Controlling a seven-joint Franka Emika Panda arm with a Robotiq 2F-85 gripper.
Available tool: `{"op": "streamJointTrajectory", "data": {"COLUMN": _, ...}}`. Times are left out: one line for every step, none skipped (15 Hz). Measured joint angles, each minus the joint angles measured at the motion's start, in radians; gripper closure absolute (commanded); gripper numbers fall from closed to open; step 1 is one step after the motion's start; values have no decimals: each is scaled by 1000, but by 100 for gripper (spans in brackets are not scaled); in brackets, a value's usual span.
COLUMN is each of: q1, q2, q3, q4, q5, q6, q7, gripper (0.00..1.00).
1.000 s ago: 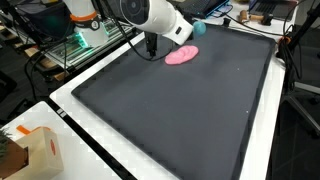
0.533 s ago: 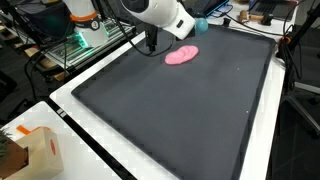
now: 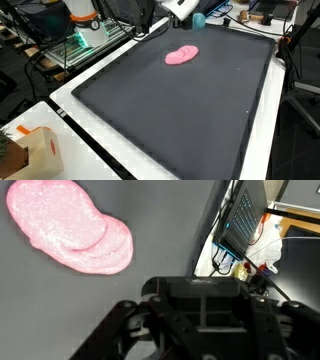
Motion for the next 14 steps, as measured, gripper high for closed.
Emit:
{"op": "streamJointTrajectory", "data": {"q1": 5, "q2": -15, "q3": 1, "q4": 3, "q5": -32, "q6": 2, "q7": 41, "gripper": 65}}
{"op": "streamJointTrajectory", "data": {"q1": 11, "q2": -30, "q3": 3, "q4": 7, "q5": -65, "q6": 4, "q7": 85, "gripper": 65}}
{"op": "streamJointTrajectory", "data": {"q1": 16, "q2": -43, "q3": 5, "q4": 13, "q5": -100, "q6": 6, "q7": 128, "gripper": 65}}
{"op": "streamJointTrajectory", "data": {"q1": 22, "q2": -55, "q3": 8, "q4": 19, "q5": -136, "q6": 8, "q7": 172, "gripper": 65}}
{"op": "streamJointTrajectory", "data": {"q1": 28, "q2": -66, "q3": 13, "q4": 25, "q5": -173, "q6": 12, "q7": 216, "gripper": 65}}
{"op": "streamJointTrajectory", "data": {"q1": 34, "q2": -76, "q3": 18, "q4": 30, "q5": -213, "q6": 16, "q7": 259, "gripper": 65}}
{"op": "streamJointTrajectory", "data": {"q1": 40, "q2": -85, "q3": 24, "q4": 37, "q5": -255, "q6": 20, "q7": 303, "gripper": 65}}
{"op": "streamJointTrajectory", "data": {"q1": 46, "q2": -92, "q3": 30, "q4": 44, "q5": -298, "q6": 21, "q7": 346, "gripper": 65}}
{"op": "streamJointTrajectory", "data": {"q1": 53, "q2": -98, "q3": 37, "q4": 50, "q5": -340, "q6": 21, "q7": 387, "gripper": 65}}
{"op": "streamJointTrajectory", "data": {"q1": 58, "q2": -104, "q3": 43, "q4": 54, "q5": -379, "q6": 21, "q7": 425, "gripper": 65}}
{"op": "streamJointTrajectory", "data": {"q1": 64, "q2": -108, "q3": 48, "q4": 60, "q5": -417, "q6": 21, "q7": 460, "gripper": 65}}
{"op": "streamJointTrajectory", "data": {"q1": 69, "q2": -111, "q3": 54, "q4": 66, "q5": -452, "q6": 21, "q7": 493, "gripper": 65}}
{"op": "streamJointTrajectory", "data": {"q1": 74, "q2": -113, "q3": 59, "q4": 71, "q5": -483, "q6": 21, "q7": 522, "gripper": 65}}
{"op": "streamJointTrajectory", "data": {"q1": 79, "q2": -116, "q3": 65, "q4": 75, "q5": -511, "q6": 21, "q7": 548, "gripper": 65}}
